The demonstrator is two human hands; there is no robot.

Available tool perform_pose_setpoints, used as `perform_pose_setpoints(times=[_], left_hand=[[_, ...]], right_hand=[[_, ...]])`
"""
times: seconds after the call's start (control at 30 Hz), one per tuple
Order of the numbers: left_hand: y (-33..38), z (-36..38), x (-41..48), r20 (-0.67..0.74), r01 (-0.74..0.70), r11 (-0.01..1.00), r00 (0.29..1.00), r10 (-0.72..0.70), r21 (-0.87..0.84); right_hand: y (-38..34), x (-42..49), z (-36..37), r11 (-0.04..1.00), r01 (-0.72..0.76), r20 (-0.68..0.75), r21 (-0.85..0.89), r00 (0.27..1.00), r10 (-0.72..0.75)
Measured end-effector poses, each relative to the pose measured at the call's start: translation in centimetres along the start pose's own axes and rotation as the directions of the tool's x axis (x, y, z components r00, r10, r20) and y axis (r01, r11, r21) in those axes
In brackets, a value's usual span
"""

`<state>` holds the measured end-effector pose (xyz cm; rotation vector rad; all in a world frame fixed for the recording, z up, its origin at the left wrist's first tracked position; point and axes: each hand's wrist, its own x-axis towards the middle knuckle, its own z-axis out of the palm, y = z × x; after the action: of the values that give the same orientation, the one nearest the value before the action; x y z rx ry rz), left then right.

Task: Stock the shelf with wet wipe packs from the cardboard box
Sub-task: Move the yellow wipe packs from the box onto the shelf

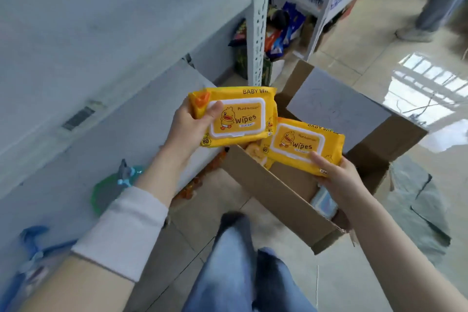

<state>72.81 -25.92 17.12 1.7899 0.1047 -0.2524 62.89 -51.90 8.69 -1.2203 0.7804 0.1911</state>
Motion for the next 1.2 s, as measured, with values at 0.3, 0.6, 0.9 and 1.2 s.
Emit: perform_pose_setpoints(times=[0.3,0.6,0.9,1.2], left_hand=[[7.1,-20.9,-13.8,-0.329,-0.249,0.959,0.924,0.193,-0.136],[1.2,-46.6,-24.8,-0.668,-0.252,0.96,0.736,0.11,-0.12],[-7.0,-62.7,-25.8,-0.769,-0.169,0.97,0.639,-0.028,-0.176],[-10.9,-74.8,-21.1,-0.813,-0.112,0.986,0.581,-0.039,-0.127]], right_hand=[[-5.2,-13.9,16.2,0.964,0.261,0.406,-0.052,0.887,-0.219],[0.5,-23.3,41.1,0.927,0.357,0.641,-0.113,0.739,-0.207],[4.7,-25.1,59.7,0.846,0.5,0.747,-0.184,0.631,-0.21],[6.5,-23.9,77.5,0.675,0.695,0.798,-0.249,0.542,-0.263]])
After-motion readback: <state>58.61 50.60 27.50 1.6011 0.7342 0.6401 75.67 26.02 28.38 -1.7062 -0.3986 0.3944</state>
